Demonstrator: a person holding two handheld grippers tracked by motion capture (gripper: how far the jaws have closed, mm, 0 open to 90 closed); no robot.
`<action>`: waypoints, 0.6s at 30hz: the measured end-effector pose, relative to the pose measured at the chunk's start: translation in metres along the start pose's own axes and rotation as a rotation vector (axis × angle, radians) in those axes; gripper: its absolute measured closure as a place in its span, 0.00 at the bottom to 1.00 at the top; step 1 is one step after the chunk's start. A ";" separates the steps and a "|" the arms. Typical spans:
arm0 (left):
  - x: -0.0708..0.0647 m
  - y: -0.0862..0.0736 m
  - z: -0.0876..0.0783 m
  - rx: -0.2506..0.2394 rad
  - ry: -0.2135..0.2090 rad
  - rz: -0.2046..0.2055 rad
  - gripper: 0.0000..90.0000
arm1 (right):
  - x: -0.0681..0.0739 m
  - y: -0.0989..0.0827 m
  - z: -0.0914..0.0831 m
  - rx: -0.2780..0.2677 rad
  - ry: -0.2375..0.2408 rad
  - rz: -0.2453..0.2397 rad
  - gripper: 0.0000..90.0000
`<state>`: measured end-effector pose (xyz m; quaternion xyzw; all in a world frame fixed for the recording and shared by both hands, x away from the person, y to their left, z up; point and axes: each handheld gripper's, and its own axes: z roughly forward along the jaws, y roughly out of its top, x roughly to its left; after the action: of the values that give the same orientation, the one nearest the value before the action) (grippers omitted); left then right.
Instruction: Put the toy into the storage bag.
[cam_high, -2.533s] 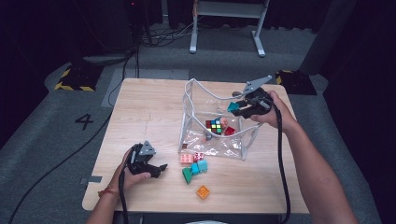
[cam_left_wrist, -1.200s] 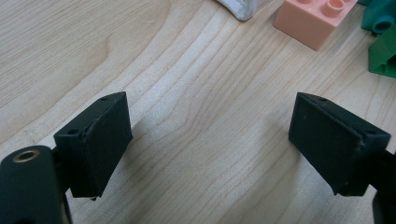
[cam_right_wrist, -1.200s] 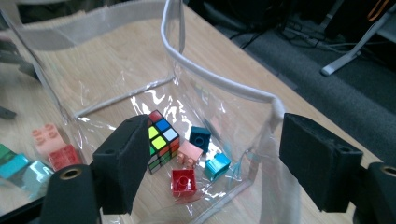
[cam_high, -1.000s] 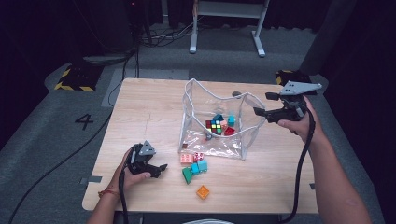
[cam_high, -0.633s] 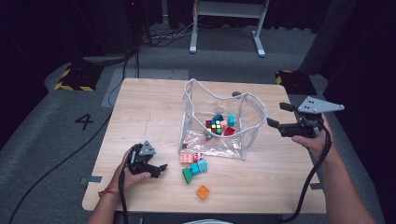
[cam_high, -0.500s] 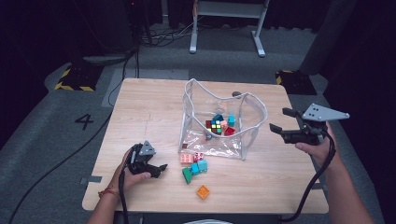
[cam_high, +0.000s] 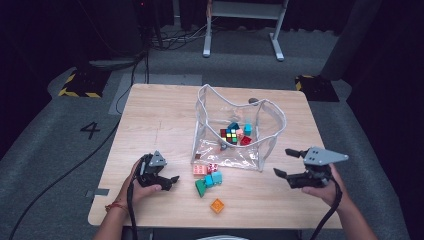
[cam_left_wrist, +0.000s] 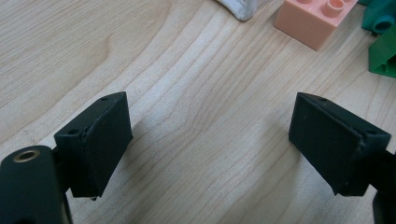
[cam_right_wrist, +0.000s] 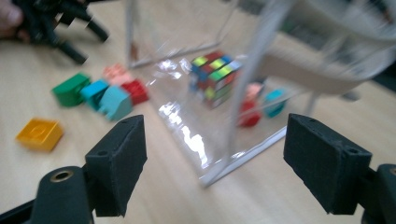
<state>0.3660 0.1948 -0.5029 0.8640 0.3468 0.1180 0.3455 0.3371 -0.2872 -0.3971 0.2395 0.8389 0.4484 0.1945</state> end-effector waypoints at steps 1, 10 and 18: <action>0.000 0.000 0.000 0.000 0.000 0.000 0.15 | 0.006 -0.005 0.005 0.019 0.023 -0.009 0.24; 0.000 0.000 0.000 0.000 0.000 0.001 0.15 | 0.050 -0.025 0.055 0.111 0.182 -0.065 0.25; 0.000 0.000 0.000 0.000 0.001 0.002 0.15 | 0.076 -0.022 0.083 0.139 0.280 -0.065 0.26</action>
<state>0.3659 0.1948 -0.5028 0.8642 0.3464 0.1188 0.3452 0.3153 -0.1994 -0.4677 0.1602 0.8941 0.4118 0.0728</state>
